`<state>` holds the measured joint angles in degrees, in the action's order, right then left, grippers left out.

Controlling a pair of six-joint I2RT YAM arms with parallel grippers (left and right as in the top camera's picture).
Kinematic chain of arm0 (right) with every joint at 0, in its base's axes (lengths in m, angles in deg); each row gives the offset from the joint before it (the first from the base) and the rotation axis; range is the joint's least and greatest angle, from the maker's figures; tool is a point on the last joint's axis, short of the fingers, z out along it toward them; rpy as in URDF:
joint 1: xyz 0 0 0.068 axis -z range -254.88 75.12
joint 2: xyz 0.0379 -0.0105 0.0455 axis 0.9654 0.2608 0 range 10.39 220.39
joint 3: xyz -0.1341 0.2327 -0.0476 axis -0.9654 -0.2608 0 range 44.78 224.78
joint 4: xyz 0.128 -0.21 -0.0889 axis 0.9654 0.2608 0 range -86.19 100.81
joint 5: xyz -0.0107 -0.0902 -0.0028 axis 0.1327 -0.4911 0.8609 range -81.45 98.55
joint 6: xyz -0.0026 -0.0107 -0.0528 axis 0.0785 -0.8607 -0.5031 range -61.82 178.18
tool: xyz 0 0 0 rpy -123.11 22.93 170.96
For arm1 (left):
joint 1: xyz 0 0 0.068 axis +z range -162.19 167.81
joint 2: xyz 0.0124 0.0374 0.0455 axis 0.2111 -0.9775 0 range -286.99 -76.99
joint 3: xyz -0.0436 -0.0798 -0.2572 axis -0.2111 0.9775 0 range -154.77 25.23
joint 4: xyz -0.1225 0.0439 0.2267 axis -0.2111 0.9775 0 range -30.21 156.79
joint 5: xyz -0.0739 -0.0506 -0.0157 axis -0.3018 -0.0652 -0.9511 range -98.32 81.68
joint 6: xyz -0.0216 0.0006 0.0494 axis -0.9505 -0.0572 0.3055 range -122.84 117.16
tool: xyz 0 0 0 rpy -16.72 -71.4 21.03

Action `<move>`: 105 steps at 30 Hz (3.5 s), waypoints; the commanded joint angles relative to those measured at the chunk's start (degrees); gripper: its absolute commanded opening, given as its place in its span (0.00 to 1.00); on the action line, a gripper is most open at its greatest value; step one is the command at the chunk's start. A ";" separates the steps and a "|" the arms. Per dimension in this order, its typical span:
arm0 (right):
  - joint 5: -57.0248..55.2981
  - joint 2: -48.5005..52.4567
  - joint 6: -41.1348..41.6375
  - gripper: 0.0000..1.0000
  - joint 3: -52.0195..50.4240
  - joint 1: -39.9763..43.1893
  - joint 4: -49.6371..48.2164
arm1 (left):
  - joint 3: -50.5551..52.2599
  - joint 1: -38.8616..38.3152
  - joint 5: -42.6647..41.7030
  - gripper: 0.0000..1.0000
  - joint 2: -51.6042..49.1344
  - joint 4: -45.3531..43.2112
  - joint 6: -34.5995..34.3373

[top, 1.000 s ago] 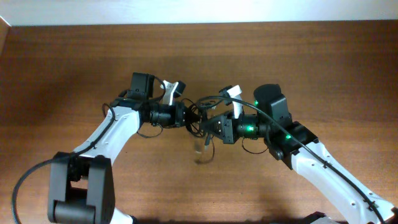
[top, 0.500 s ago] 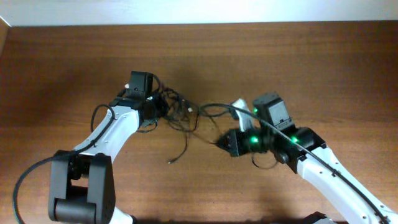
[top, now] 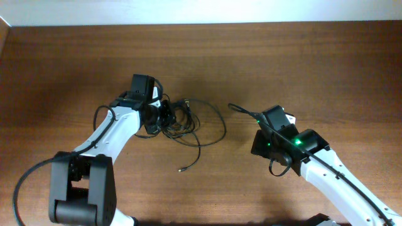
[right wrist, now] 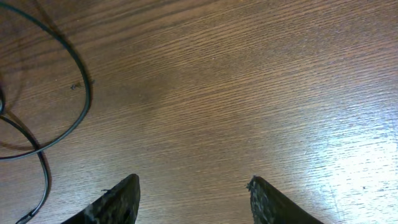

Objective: Untangle cables

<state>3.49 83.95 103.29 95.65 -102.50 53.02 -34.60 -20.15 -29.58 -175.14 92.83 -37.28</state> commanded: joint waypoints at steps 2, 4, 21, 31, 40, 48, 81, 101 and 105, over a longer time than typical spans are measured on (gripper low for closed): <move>-0.09 -0.76 0.37 0.59 0.15 -0.07 -0.13 | -3.56 1.05 -8.07 0.00 1.70 -1.42 5.79; -0.09 -0.76 0.39 0.59 0.15 -0.07 -0.15 | -11.34 2.12 -9.62 0.00 8.44 -1.22 8.46; 39.10 6.16 -1.75 0.87 0.15 -9.44 -44.39 | -14.16 1.97 -9.44 0.00 40.39 -8.13 0.92; 26.77 11.74 22.75 0.92 0.15 -11.32 -60.24 | -14.16 1.97 -18.43 0.00 40.41 -8.15 -1.77; 24.76 16.33 52.70 0.88 0.15 -11.37 -68.00 | -14.16 1.97 -36.00 0.00 40.41 -10.29 16.48; 29.16 16.24 27.15 0.04 0.17 -6.19 -67.95 | -14.14 1.97 -36.37 0.00 37.94 13.90 47.19; 25.00 15.41 -16.26 0.31 4.22 13.77 -11.74 | -14.47 2.36 5.75 0.00 9.86 11.80 18.43; 39.10 22.91 -14.84 0.52 4.22 14.82 -35.65 | 2.47 -3.52 0.87 0.77 9.62 -7.06 8.17; 38.84 19.78 -24.98 0.52 4.20 26.95 -16.68 | 2.47 -16.15 14.10 0.59 7.74 -18.97 8.15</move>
<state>42.49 104.91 84.01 100.13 -78.21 32.06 -31.65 -29.18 -24.81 -165.52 76.89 -29.58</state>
